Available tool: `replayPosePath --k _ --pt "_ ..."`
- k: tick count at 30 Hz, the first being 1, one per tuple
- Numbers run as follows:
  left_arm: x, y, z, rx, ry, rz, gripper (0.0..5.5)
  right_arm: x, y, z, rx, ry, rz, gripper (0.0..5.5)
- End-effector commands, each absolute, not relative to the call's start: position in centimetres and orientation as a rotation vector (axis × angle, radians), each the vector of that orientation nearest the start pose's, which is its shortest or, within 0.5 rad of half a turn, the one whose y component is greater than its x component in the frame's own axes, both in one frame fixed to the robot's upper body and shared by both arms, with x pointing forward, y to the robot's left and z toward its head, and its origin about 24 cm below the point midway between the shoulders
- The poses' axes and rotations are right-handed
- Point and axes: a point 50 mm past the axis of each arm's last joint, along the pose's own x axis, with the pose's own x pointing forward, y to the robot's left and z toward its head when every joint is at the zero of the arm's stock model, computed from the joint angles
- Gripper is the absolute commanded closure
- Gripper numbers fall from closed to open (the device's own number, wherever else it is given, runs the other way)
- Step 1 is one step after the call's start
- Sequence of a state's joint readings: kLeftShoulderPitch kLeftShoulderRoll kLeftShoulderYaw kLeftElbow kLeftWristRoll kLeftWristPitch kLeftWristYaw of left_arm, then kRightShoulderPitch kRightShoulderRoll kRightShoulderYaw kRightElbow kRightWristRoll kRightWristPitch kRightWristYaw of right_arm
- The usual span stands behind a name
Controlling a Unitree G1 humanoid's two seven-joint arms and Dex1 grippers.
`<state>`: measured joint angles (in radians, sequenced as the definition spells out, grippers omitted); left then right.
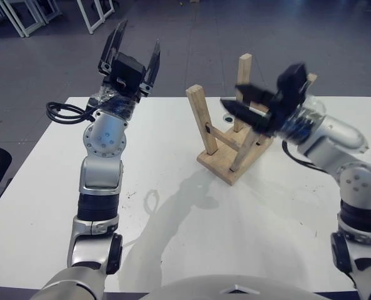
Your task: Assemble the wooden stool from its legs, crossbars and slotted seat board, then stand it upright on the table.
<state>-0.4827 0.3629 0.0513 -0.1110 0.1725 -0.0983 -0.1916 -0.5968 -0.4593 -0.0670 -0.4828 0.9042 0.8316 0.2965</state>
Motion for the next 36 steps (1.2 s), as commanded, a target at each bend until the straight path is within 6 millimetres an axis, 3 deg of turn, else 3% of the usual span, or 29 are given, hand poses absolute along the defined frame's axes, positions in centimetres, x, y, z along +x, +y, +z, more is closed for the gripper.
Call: replayPosePath --k 1,2,4,9,12,16,20,24,27,36 --pt "30.4 16.9 20.9 0.537 -0.606 -0.224 2.49 26.9 -14.2 29.8 0.179 -0.405 0.791 2.69" --pt "30.2 16.8 20.7 0.509 -0.597 -0.253 2.49 27.4 -15.0 29.7 0.158 -0.397 0.741 2.69" --pt "29.6 16.6 19.6 0.444 -0.53 -0.359 2.49 28.5 -16.4 27.5 0.018 -0.291 0.656 2.69" --pt "26.8 15.5 18.0 0.163 -0.328 -0.701 2.49 29.1 -18.3 19.6 -0.225 -0.008 0.624 2.69" --pt "25.5 15.1 18.1 0.042 -0.266 -0.837 2.49 28.4 -17.7 17.1 -0.238 0.053 0.67 2.69" --pt "23.6 14.7 17.5 -0.036 -0.138 -0.985 2.12 26.9 -15.5 15.7 -0.227 0.079 0.793 2.65" --pt "22.0 15.9 17.0 -0.006 -0.01 -1.059 2.06 24.8 -12.5 15.7 -0.181 0.064 0.969 2.65" --pt "23.0 17.2 17.9 0.059 -0.015 -1.045 2.06 23.5 -10.7 16.6 -0.13 0.031 1.056 2.65" --pt "24.4 17.9 18.2 0.058 -0.032 -1.017 2.06 23.5 -11.0 17.8 -0.143 0.003 1.053 2.65" --pt "27.7 21.1 16.1 0.121 0.055 -0.988 2.06 22.7 -13.0 22.8 -0.118 -0.123 1.141 2.65"
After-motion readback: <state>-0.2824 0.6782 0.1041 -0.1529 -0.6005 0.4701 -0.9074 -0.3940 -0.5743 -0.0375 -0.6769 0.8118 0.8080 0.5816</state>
